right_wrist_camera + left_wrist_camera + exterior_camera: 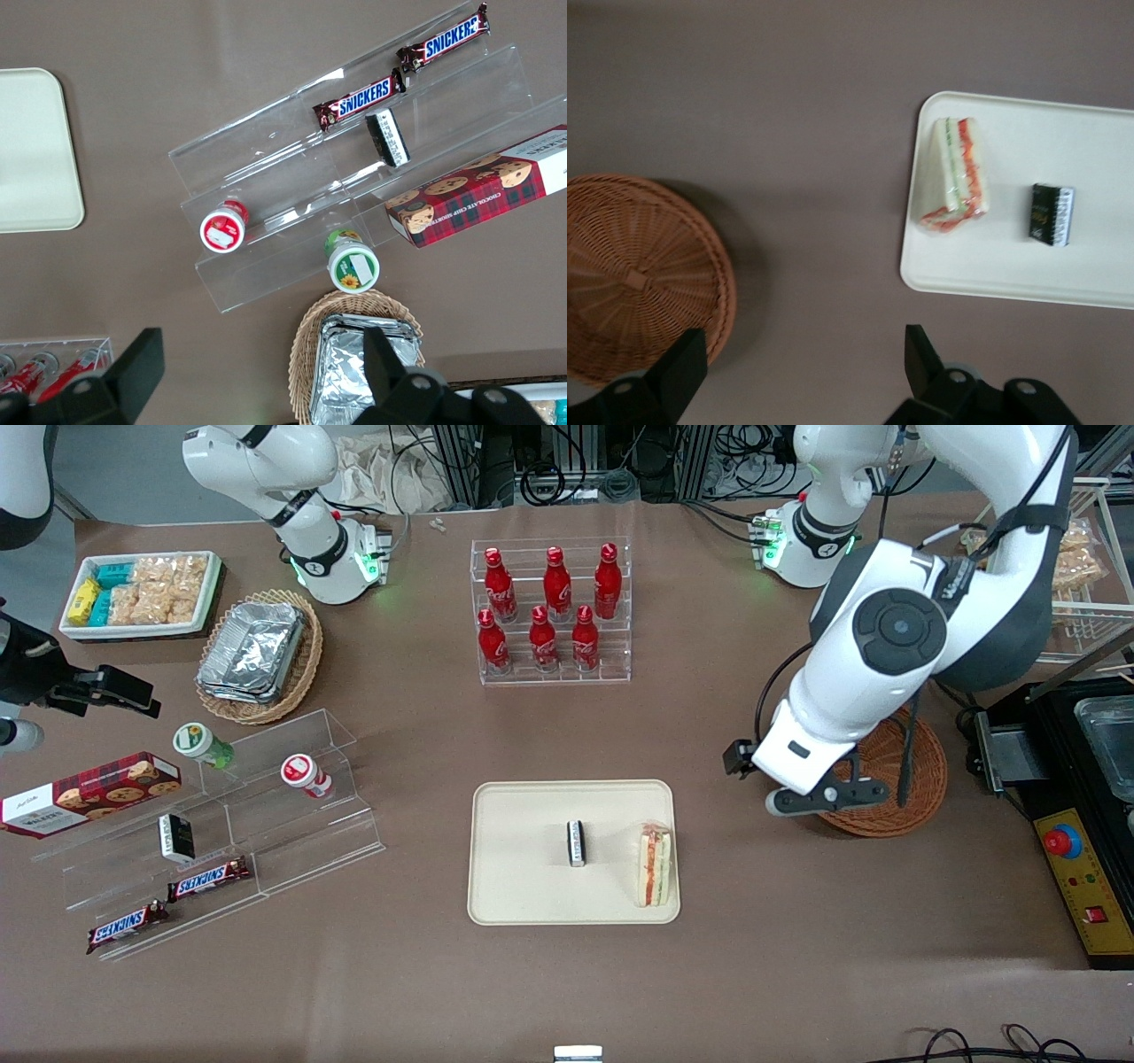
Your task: Place sandwich from basket to tray
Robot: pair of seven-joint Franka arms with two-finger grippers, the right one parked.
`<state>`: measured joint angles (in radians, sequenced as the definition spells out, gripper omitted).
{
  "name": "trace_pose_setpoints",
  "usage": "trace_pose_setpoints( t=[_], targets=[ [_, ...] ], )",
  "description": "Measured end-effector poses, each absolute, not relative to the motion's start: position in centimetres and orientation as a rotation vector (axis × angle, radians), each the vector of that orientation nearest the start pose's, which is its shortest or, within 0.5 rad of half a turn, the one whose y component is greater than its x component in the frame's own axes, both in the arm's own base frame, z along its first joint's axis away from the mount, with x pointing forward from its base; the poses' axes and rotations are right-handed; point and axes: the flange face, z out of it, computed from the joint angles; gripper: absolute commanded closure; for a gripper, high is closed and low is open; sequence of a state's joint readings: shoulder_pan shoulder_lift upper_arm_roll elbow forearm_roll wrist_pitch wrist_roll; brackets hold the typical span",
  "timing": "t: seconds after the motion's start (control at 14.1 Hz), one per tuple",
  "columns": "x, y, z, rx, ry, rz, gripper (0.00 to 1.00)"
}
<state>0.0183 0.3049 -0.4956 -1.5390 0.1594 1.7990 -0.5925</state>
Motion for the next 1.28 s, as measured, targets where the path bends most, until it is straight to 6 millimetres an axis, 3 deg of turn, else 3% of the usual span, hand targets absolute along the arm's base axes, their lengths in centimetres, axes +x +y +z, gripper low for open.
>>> trace_pose_setpoints(
  t=[0.28, 0.5, 0.64, 0.85, 0.99, 1.13, 1.28],
  targets=[
    [59.1, -23.8, 49.8, -3.107, -0.182, -0.007, 0.01],
    [59.8, -20.3, 50.9, -3.088, -0.203, -0.008, 0.01],
    [59.7, -16.4, 52.7, -3.094, -0.192, 0.026, 0.01],
    [59.6, -6.4, 55.1, -3.121, -0.126, 0.090, 0.01],
    [59.1, -1.5, 56.0, -3.134, -0.075, 0.113, 0.01],
    [58.5, 0.7, 56.6, -3.133, -0.037, 0.137, 0.00],
    [58.1, 0.6, 57.2, -3.132, -0.020, 0.134, 0.00]
  ],
)
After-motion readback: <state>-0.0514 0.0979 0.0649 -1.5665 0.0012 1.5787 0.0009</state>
